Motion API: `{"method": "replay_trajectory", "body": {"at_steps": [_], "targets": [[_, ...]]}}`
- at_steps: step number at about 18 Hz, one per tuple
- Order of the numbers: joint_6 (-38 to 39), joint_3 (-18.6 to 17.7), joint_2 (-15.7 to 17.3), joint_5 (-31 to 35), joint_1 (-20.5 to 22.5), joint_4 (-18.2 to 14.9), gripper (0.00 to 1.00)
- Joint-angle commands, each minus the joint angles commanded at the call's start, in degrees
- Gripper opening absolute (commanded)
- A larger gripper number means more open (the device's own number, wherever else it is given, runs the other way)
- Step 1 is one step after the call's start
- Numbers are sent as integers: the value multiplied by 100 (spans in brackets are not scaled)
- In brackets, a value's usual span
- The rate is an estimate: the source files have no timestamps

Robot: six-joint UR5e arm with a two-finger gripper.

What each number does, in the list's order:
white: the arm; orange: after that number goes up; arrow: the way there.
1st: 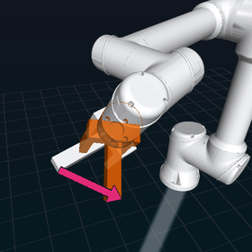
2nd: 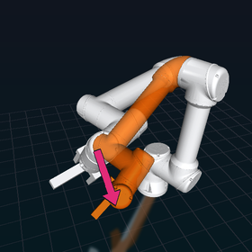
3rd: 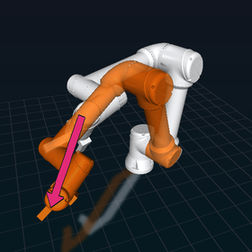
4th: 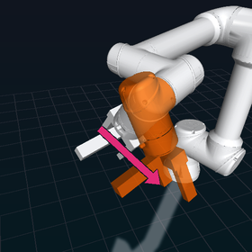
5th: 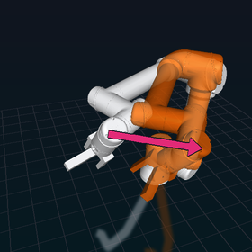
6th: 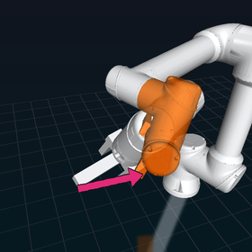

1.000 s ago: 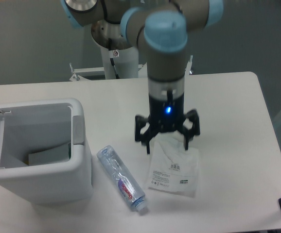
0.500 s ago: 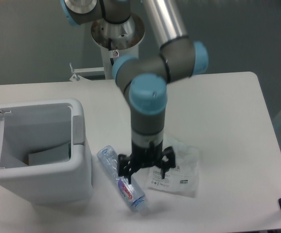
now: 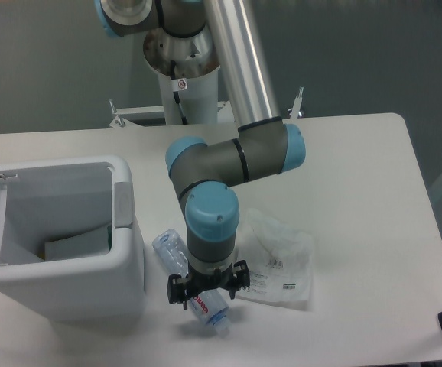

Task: Place the trash in the trash can
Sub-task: 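Close the gripper around the bottle's middle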

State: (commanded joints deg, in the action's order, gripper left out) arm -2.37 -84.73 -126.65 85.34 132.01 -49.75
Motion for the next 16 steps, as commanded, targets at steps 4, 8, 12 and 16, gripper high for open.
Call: {"method": "replay_trajectory", "body": {"at_steps": [4, 8, 12, 16], "targets": [[79, 53, -149, 176, 0, -9, 100], [97, 70, -237, 343, -9, 0, 100], [105, 123, -290, 370, -9, 0, 100], [114, 150, -352, 378, -52, -9, 100]]}}
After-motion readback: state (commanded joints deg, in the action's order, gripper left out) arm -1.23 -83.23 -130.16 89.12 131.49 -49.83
